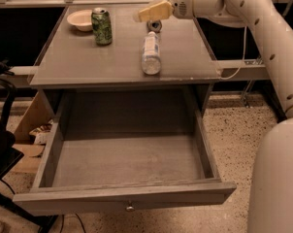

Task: Place green can into top drawer

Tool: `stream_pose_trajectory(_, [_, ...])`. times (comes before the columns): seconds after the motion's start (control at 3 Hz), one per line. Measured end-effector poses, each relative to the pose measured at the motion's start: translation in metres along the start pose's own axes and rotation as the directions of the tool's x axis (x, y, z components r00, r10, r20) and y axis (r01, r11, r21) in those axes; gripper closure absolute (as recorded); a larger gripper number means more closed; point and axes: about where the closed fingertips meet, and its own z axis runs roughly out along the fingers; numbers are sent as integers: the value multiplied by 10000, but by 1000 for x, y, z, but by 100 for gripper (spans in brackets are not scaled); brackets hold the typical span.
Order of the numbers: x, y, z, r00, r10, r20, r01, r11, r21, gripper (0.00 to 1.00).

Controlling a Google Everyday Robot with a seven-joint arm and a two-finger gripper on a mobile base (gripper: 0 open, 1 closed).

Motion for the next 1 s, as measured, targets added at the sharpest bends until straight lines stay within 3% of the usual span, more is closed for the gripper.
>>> stream_pose_trajectory(0.33, [0,0,1,10000,-6,3,6,10000,-8,0])
stream_pose_trajectory(0.67, [19,-2,38,9990,300,-321,-294,9994,181,0])
stream_pose_trajectory(1.0, [60,-11,110,9932,799,-844,-744,9950,669,0])
